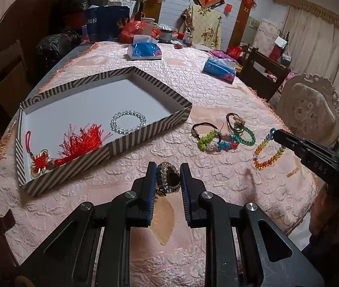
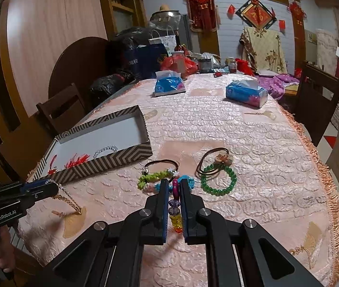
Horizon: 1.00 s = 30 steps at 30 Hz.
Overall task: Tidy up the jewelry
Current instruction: 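Carry the pendant over the box with the left tool while the right tool brings the bracelet toward it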
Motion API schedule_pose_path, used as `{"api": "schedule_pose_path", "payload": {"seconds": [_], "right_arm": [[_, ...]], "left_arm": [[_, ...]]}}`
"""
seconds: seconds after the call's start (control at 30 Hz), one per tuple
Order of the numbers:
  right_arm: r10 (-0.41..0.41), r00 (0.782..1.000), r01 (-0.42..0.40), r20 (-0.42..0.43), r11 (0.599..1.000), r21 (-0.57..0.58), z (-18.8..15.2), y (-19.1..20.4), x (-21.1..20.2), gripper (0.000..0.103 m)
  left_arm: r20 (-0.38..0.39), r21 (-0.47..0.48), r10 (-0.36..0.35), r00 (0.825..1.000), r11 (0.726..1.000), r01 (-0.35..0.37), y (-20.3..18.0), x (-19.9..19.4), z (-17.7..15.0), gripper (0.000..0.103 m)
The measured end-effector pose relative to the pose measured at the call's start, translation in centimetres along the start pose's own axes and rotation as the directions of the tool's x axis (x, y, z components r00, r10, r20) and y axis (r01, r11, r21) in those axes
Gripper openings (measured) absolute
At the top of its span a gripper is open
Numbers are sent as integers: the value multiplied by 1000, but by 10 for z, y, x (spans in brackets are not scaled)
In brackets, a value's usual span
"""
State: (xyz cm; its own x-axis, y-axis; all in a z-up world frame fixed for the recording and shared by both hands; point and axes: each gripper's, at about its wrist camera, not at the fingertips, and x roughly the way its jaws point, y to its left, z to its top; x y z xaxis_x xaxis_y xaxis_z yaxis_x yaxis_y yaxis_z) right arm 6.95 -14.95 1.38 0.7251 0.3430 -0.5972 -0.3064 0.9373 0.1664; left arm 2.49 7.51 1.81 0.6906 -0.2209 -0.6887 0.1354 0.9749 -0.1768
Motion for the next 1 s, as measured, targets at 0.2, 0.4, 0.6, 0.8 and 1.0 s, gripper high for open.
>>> {"api": "schedule_pose_path", "payload": {"seconds": [0.2, 0.4, 0.6, 0.8, 1.0], "right_arm": [[21, 1000, -20, 7, 1000, -10, 5, 10, 5, 8], [45, 999, -45, 14, 999, -12, 13, 23, 13, 8], [106, 994, -105, 36, 994, -20, 27, 41, 24, 8], [162, 986, -161, 42, 986, -34, 44, 59, 41, 8], [231, 972, -230, 49, 973, -24, 65, 77, 65, 8]], "left_arm": [[32, -7, 6, 999, 1000, -6, 11, -6, 15, 18], [81, -46, 33, 996, 998, -30, 39, -15, 39, 18], [95, -90, 83, 992, 993, -75, 74, -14, 56, 18], [75, -128, 109, 991, 987, -99, 100, 3, 61, 18], [47, -154, 135, 990, 980, -127, 116, 26, 68, 18]]}}
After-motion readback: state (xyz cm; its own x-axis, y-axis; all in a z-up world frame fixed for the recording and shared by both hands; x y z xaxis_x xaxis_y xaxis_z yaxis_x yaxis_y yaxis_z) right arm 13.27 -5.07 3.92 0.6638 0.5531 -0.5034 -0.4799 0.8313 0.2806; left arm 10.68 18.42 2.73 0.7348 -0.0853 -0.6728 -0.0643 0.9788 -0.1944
